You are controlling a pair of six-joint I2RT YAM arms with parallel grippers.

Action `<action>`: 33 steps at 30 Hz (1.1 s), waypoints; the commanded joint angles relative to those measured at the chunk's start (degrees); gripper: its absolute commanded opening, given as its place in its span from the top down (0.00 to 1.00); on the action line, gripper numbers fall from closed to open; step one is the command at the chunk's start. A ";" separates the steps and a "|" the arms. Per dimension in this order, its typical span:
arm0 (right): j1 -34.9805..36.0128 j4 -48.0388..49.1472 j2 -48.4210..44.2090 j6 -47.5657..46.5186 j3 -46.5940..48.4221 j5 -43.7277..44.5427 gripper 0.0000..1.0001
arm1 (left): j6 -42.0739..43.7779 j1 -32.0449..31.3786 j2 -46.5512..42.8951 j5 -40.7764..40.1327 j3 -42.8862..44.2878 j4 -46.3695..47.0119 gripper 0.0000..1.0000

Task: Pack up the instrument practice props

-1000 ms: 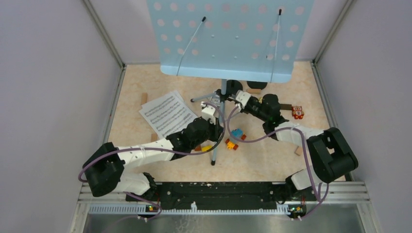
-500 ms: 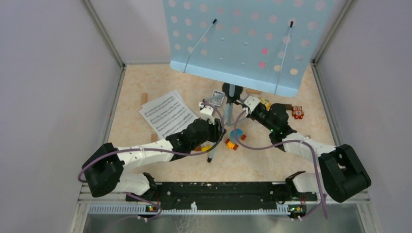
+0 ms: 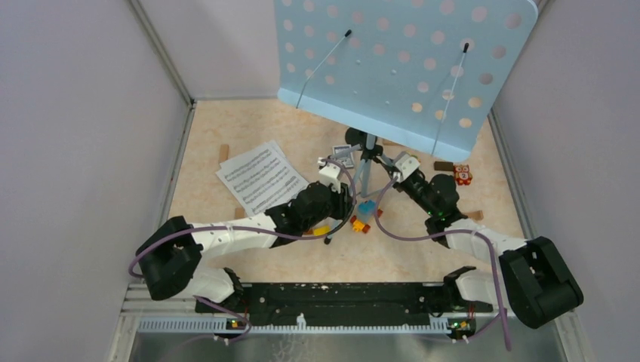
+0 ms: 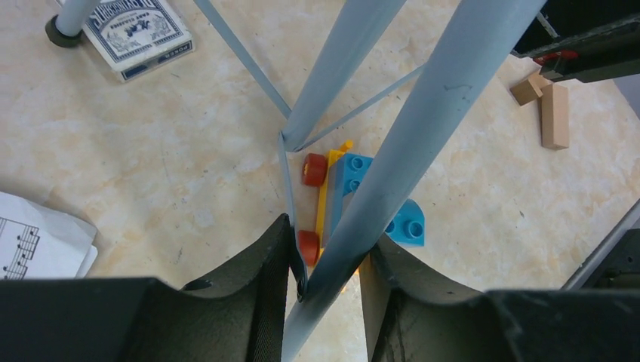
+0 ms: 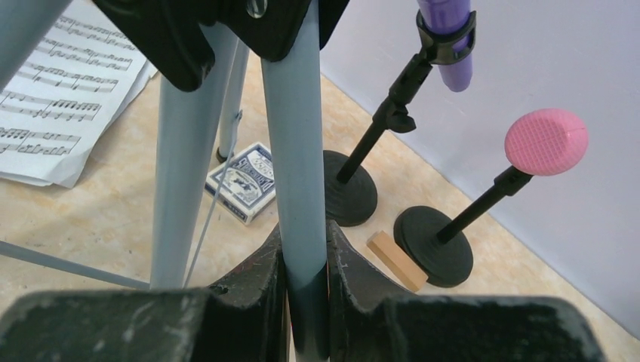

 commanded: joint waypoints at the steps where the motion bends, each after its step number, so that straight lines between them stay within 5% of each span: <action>1: -0.26 18.16 -1.41 13.69 0.34 -5.80 1.00 | 2.01 2.28 5.67 -8.77 0.23 -9.64 1.00; 12: 0.56 27.93 0.53 17.33 -0.02 -14.28 1.00 | 4.63 2.37 7.29 -9.68 3.62 -6.78 1.00; 33: 2.19 35.16 2.97 17.20 -3.32 -13.88 1.00 | 9.88 2.46 2.40 -7.01 5.70 -1.74 1.00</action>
